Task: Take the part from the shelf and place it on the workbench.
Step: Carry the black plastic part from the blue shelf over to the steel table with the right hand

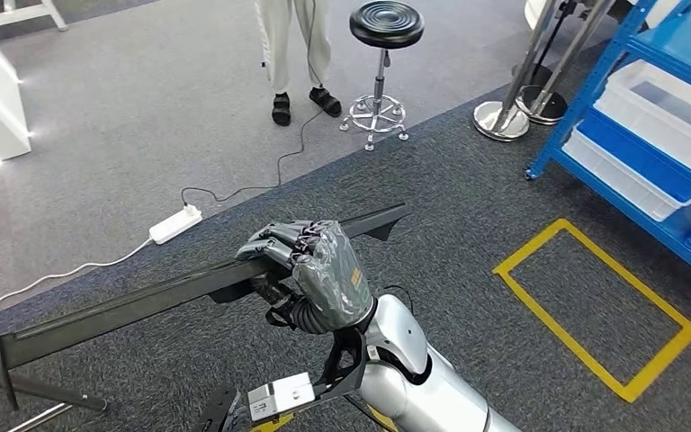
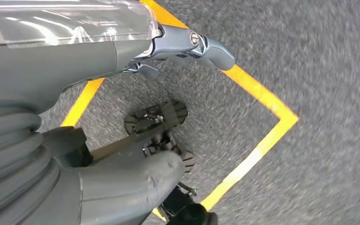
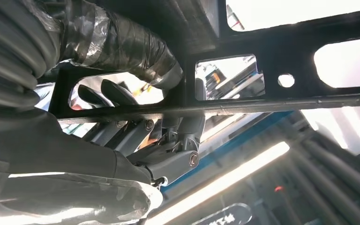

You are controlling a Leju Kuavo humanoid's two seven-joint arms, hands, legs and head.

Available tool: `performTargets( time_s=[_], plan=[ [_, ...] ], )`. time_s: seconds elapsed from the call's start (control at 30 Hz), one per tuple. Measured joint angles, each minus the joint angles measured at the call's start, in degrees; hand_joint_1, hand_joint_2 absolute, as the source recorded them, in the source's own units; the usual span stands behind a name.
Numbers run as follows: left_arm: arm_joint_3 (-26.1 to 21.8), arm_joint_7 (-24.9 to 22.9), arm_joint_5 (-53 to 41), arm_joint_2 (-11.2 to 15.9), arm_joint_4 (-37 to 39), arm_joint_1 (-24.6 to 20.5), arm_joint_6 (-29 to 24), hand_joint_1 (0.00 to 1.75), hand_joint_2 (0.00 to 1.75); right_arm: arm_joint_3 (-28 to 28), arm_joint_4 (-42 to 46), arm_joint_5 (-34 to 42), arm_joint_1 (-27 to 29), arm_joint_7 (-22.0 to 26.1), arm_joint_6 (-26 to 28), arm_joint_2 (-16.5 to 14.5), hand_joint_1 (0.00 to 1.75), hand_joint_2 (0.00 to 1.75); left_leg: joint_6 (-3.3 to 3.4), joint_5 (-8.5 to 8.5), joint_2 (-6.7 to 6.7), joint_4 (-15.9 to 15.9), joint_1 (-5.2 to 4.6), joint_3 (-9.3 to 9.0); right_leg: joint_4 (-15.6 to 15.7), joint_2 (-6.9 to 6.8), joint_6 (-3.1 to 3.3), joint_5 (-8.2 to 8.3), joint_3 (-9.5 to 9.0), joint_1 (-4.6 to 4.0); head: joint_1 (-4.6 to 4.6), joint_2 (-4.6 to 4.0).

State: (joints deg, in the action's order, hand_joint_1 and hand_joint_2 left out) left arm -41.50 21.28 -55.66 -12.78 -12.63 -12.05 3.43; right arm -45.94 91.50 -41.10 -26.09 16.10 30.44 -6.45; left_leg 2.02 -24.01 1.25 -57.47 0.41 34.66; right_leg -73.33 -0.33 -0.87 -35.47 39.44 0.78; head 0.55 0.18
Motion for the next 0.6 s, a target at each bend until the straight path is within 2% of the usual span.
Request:
performTargets(
  time_s=[0.03,0.07,0.1,0.17,0.2,0.23,0.3,0.33,0.4,0.43,0.47,0.5,0.53,0.57,0.6],
  plan=[
    [0.0,0.0,0.0,0.0,0.0,0.0,0.0,0.0,1.75,0.0,0.0,0.0,0.1,0.0,0.0,0.1,1.75,1.75,0.05,-0.06,0.96,-0.1,-0.07,0.0,-1.7,0.2,0.04,0.16,1.27,-0.04,0.01,0.01],
    [0.0,0.0,0.0,0.0,0.0,0.1,0.0,0.0,1.75,0.0,0.0,-0.1,0.1,0.0,0.0,0.2,1.75,1.75,0.05,-0.14,1.95,-0.3,-0.11,-0.02,-1.1,0.33,0.13,1.55,1.45,-0.05,0.01,0.01],
    [0.0,0.0,0.0,0.0,0.0,0.1,0.0,0.0,1.75,0.0,0.0,-0.1,0.2,0.0,0.0,0.2,1.75,1.75,-0.01,-0.25,2.89,-0.5,-0.12,-0.03,1.7,0.54,0.26,3.78,0.55,-0.02,0.0,0.0],
    [0.0,0.0,0.0,-0.1,0.0,0.1,0.0,0.0,1.75,0.0,0.1,-0.1,0.1,0.0,0.0,0.2,1.75,1.75,-0.36,-0.61,4.62,-1.1,-0.13,0.14,9.2,2.58,0.56,7.76,-2.4,0.15,0.01,0.0],
    [0.0,0.0,0.0,-0.1,0.0,0.1,0.0,0.0,1.75,0.0,0.1,-0.2,0.1,0.0,0.0,0.3,1.75,1.75,-0.6,-0.74,5.28,-1.3,-0.11,0.32,11.6,3.47,0.67,8.69,-3.38,0.24,0.01,0.0],
    [0.0,0.0,0.1,-0.1,0.0,0.1,0.0,0.0,1.75,0.0,0.1,-0.2,0.1,0.0,0.0,0.3,1.75,1.75,-0.92,-0.83,5.84,-1.4,-0.05,0.51,12.8,4.17,0.81,8.96,-3.87,0.22,0.02,0.01],
    [0.0,0.0,0.1,-0.1,0.0,0.3,0.0,0.0,1.75,0.0,0.1,-0.3,0.0,-0.1,0.0,0.2,1.75,1.75,-1.61,-0.82,6.74,-1.3,0.12,0.74,13.1,3.48,1.26,8.95,-4.09,0.1,0.03,0.02],
    [0.0,0.0,0.1,-0.1,0.0,0.4,-0.1,0.0,1.75,0.0,0.1,-0.3,-0.1,-0.1,0.0,0.1,1.75,1.75,-1.94,-0.97,6.2,-1.4,0.13,0.79,13.4,2.93,1.62,9.03,-4.36,0.08,0.04,0.02],
    [0.0,0.0,0.2,0.0,0.0,0.4,-0.1,0.0,1.75,0.0,0.1,-0.3,-0.1,-0.1,0.1,0.0,1.75,1.75,-2.49,-2.5,3.17,-4.0,0.01,1.94,14.1,1.53,2.4,9.13,-4.99,0.17,0.09,0.02],
    [0.0,0.0,0.2,0.0,0.0,0.3,-0.2,0.0,1.75,0.0,0.1,-0.3,-0.1,-0.1,0.1,0.0,1.75,1.75,-2.71,-4.02,1.21,-7.0,0.05,3.37,14.2,0.75,2.71,9.06,-5.22,0.08,0.11,0.02],
    [0.0,-0.1,0.2,0.0,0.0,0.2,-0.2,0.0,1.75,0.0,0.2,-0.3,-0.1,-0.1,0.2,0.0,1.75,1.75,-2.96,-5.76,0.05,-10.8,0.17,5.36,14.3,-0.09,2.93,8.93,-5.32,-0.03,0.13,0.01],
    [0.0,-0.1,0.3,-0.1,0.0,0.1,-0.2,0.0,1.75,0.0,0.2,-0.3,-0.1,-0.1,0.2,0.0,1.75,1.75,-3.17,-7.06,-0.46,-14.4,0.33,7.27,14.3,-0.96,3.02,8.8,-5.37,-0.12,0.12,0.0],
    [0.0,-0.1,0.3,0.0,0.0,0.1,-0.2,0.0,1.75,0.0,0.1,-0.3,-0.1,-0.1,0.2,0.0,1.75,1.75,-3.33,-7.52,-0.72,-16.6,0.45,8.53,14.2,-1.83,3.03,8.65,-5.43,-0.18,0.13,0.0],
    [0.1,-0.2,0.3,0.0,0.0,0.2,-0.2,0.0,1.75,0.0,0.1,-0.3,-0.1,-0.1,0.2,0.0,1.75,1.75,-3.4,-6.85,-0.91,-16.6,0.51,8.63,14.2,-2.66,2.99,8.51,-5.54,-0.21,0.13,0.01],
    [0.1,-0.2,0.3,0.0,0.0,0.2,-0.2,0.0,1.75,0.0,0.1,-0.3,-0.1,-0.1,0.2,0.0,1.75,1.75,-3.37,-5.2,-1.26,-14.3,0.52,7.45,14.2,-3.43,2.89,8.34,-5.72,-0.21,0.14,0.01]
  ],
)
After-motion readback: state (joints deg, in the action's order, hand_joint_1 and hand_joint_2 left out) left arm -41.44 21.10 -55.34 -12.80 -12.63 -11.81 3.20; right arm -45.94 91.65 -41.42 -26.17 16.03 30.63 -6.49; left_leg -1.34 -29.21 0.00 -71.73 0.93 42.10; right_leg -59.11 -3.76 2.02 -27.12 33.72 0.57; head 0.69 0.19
